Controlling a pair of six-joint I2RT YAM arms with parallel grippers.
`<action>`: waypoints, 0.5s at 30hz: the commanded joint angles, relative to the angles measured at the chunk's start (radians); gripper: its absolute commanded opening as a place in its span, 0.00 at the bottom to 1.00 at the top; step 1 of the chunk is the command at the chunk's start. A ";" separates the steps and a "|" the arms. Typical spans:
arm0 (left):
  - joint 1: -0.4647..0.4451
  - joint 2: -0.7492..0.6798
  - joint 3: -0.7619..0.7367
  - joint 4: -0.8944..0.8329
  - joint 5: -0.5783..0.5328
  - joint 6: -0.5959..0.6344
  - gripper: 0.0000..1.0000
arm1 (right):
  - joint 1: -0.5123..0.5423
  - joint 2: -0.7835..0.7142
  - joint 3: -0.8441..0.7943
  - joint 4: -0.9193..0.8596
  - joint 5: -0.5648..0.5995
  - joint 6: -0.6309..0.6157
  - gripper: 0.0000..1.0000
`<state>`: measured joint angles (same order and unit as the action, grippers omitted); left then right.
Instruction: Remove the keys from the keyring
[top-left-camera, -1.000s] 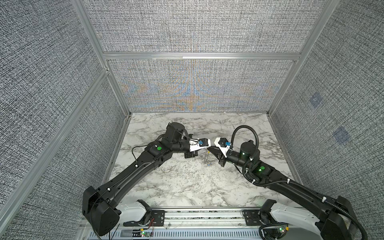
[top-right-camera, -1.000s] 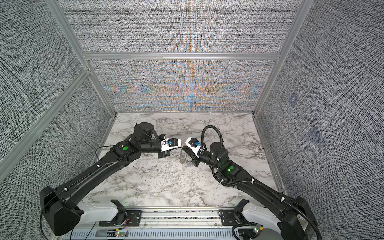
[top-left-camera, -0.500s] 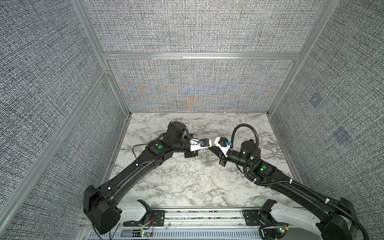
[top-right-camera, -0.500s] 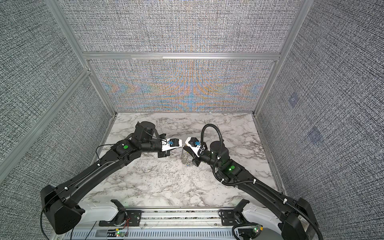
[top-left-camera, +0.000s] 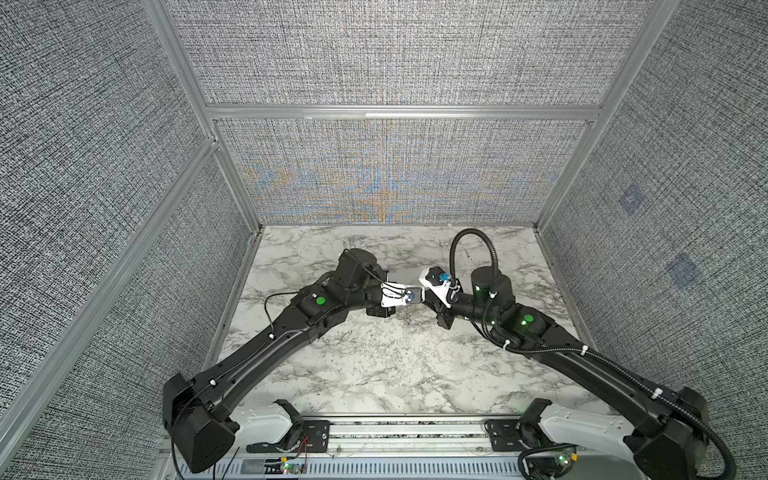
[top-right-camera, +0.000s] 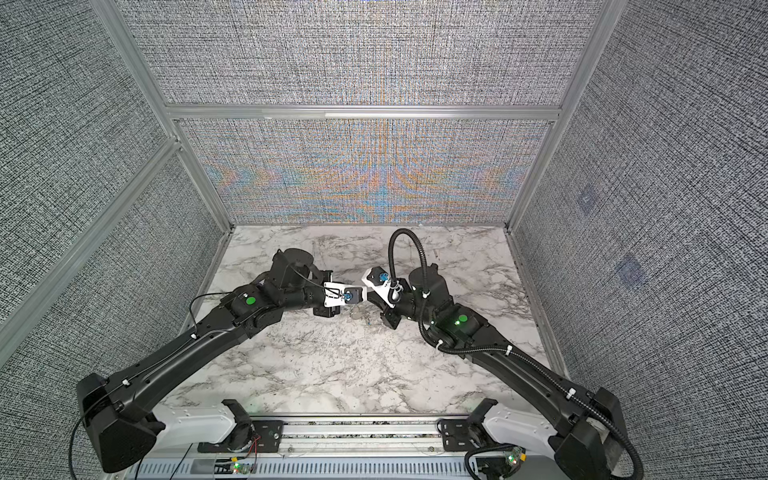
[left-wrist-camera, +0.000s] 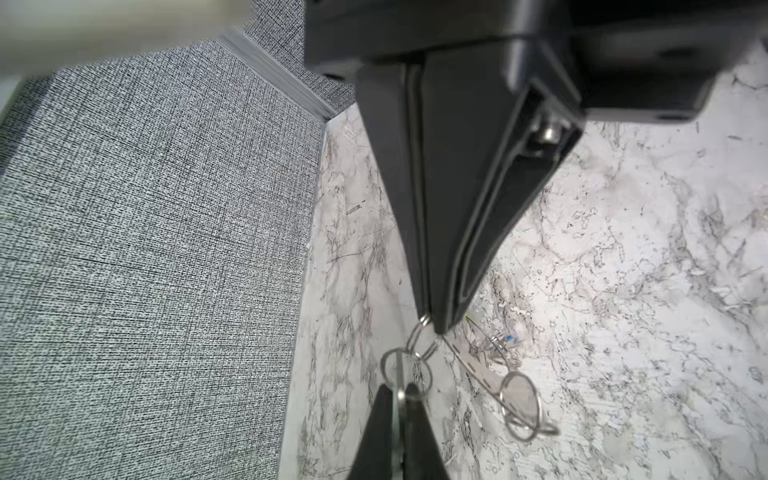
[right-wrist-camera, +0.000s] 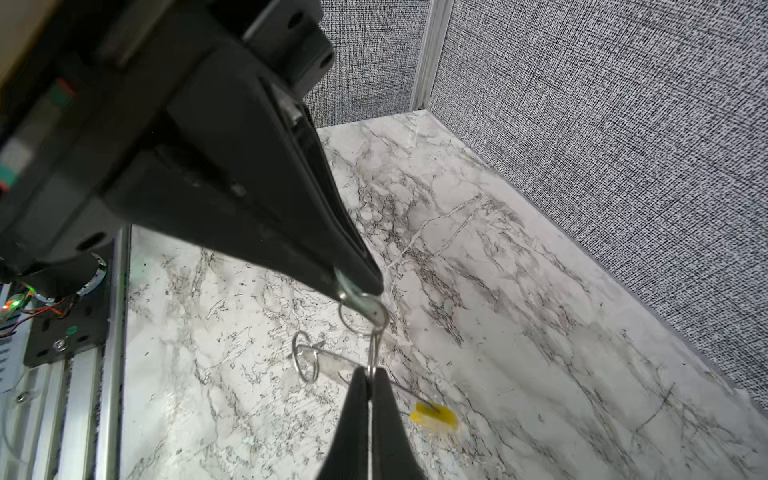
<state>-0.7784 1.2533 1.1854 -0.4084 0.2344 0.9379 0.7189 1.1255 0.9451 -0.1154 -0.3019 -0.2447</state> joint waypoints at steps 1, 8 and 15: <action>-0.007 -0.022 -0.010 0.113 -0.017 0.020 0.00 | -0.003 0.009 0.023 -0.047 -0.047 0.023 0.00; -0.024 -0.033 -0.013 0.132 -0.017 0.018 0.00 | -0.006 0.020 0.034 -0.062 -0.075 0.042 0.00; -0.028 -0.045 -0.027 0.129 -0.037 -0.009 0.00 | -0.006 -0.008 0.006 -0.028 -0.062 0.052 0.00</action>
<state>-0.8040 1.2217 1.1637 -0.3557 0.2119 0.9527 0.7109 1.1309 0.9668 -0.1303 -0.3439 -0.2070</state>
